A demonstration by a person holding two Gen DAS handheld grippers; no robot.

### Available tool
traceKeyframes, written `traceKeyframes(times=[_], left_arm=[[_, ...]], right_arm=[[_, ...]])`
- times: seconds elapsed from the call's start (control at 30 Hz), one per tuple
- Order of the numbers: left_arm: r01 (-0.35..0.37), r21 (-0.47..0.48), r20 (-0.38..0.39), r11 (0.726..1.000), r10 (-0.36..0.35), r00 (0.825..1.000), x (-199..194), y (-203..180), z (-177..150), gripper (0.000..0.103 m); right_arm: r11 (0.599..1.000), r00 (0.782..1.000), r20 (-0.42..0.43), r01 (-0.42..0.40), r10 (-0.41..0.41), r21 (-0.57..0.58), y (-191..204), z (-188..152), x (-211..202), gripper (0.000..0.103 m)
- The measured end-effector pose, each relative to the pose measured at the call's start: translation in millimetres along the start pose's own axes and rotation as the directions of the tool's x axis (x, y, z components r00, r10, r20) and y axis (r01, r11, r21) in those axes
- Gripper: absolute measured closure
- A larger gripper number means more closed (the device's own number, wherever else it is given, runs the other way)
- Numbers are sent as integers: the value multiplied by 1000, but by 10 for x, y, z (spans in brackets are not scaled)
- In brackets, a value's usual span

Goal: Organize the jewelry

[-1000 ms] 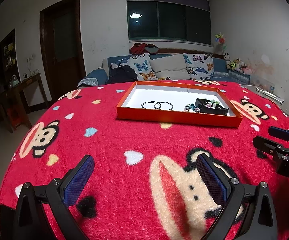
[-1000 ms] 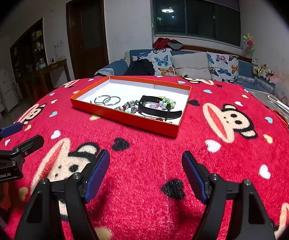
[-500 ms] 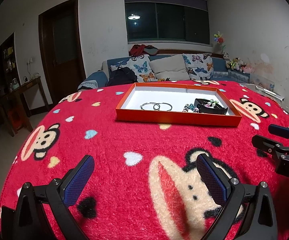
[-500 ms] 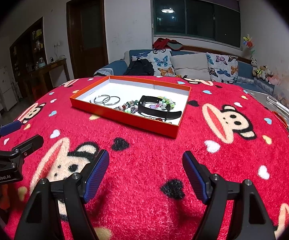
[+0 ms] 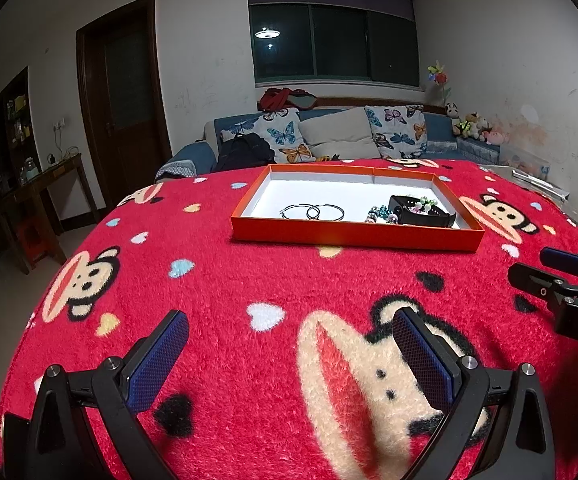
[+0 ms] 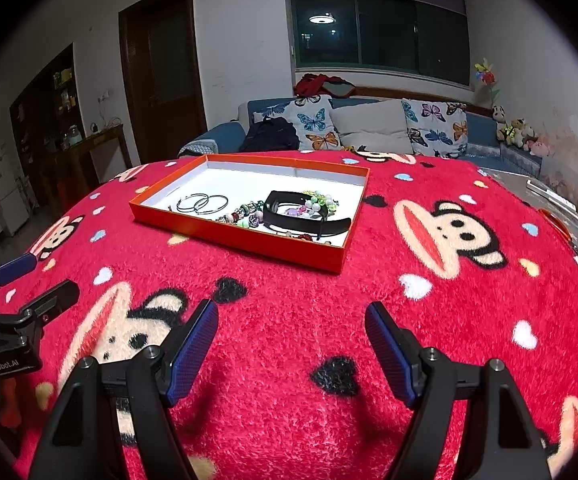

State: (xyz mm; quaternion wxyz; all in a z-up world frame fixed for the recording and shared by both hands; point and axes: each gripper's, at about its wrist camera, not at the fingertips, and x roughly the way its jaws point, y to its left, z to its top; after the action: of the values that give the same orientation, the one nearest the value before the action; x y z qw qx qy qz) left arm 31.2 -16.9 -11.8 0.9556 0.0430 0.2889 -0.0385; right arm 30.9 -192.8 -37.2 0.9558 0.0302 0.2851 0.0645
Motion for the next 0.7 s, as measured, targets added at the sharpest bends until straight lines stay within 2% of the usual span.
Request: traceKeyframes(times=[0.7], left_arm=[[0, 4, -18, 1000, 0, 1000, 66, 4, -3, 0]], right_arm=[[1000, 1000, -2, 6, -6, -14, 21, 1, 20, 20]])
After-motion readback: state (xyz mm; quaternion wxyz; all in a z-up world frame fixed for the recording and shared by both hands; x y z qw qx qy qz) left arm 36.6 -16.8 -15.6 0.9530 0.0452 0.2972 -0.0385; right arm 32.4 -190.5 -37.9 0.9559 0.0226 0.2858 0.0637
